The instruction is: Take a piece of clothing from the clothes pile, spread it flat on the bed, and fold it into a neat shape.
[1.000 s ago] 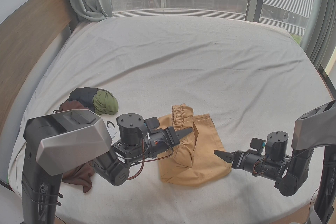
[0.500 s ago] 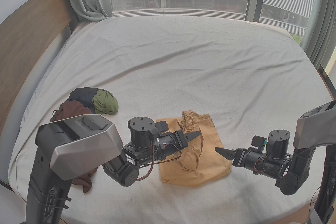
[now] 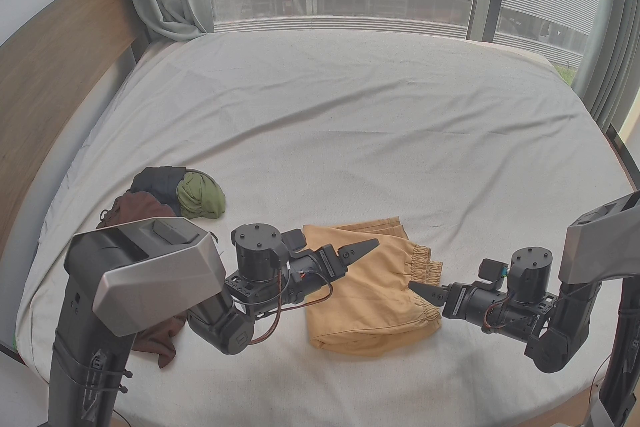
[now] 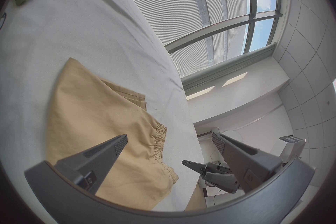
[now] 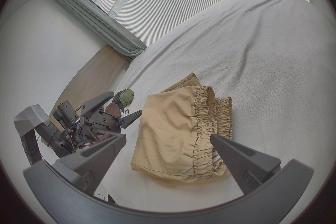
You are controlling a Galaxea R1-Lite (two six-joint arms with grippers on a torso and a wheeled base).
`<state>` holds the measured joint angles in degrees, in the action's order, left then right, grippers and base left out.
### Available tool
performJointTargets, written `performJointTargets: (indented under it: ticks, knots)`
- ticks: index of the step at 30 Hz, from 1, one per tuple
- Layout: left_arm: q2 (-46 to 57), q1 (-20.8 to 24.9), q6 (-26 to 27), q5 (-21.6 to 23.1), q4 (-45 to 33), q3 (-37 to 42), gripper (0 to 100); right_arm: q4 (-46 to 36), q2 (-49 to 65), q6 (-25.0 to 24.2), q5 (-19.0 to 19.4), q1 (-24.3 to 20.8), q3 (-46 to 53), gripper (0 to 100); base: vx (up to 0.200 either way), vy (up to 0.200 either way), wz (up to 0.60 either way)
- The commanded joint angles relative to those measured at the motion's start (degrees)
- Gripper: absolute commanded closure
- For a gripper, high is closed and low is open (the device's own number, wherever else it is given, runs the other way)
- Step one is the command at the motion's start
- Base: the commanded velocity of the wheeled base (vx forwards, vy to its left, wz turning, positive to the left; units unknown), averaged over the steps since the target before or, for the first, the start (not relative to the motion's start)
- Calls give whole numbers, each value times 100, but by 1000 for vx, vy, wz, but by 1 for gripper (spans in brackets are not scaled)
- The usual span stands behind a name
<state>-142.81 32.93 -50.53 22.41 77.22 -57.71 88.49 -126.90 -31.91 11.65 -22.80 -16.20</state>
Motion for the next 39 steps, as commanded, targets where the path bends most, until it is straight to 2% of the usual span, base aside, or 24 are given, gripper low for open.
performJointTargets:
  ticks: [1,9,17,21,24,28,30,31,32,33,35,39]
  knots:
    - [236,-146,26,1,83,313,0,1,-10,1,4,-23,12,0,0,0,0]
    - [939,-375,281,18,127,1007,0,-7,61,1,4,-58,38,0,0,0,0]
    - [1739,-832,676,203,197,1913,0,-7,78,1,-5,-76,56,0,0,0,0]
    - [2381,-1166,790,651,241,2414,0,-7,113,1,-5,-102,64,0,0,0,0]
    - [2592,-1368,896,774,241,2563,0,-7,113,1,-5,-102,64,0,0,0,0]
    - [3286,-1895,984,1504,259,3380,0,-7,96,-8,-5,-102,64,0,0,0,0]
    - [3427,-2001,984,1653,259,3503,0,-7,87,1,-5,-102,64,0,0,0,0]
    - [3611,-2264,1010,1846,259,3732,0,-7,61,1,-5,-102,64,0,0,0,0]
    - [3638,-2335,1010,1881,268,3785,0,-7,61,1,-5,-102,64,0,0,0,0]
    - [3734,-2572,1107,1987,356,3943,0,-7,52,-8,4,-102,91,0,0,0,0]
    - [3770,-2765,1309,2040,505,4031,0,-7,34,-8,12,-93,108,0,0,0,0]
    - [3778,-2932,2065,2040,654,4198,0,1,-115,-8,12,-32,108,0,0,0,0]
